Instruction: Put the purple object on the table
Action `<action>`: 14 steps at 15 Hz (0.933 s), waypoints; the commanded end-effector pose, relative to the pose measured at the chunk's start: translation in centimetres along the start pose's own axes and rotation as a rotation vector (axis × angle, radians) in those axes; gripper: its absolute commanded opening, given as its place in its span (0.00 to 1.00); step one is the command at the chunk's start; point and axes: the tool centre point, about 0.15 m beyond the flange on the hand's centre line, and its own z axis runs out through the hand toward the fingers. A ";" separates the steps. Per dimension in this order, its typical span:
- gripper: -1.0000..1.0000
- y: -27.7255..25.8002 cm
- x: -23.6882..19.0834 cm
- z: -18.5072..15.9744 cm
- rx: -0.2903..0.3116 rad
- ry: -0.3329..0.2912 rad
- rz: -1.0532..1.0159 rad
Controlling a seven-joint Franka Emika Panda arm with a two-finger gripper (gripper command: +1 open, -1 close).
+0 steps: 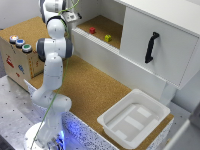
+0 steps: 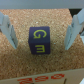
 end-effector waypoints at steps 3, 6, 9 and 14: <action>0.00 1.3 1.5 -0.4 0.092 -0.080 -0.017; 0.00 0.9 1.3 -0.4 0.077 -0.068 0.003; 0.00 0.6 1.1 -0.6 0.061 -0.053 0.023; 0.00 1.2 -2.1 -1.4 -0.035 0.032 0.224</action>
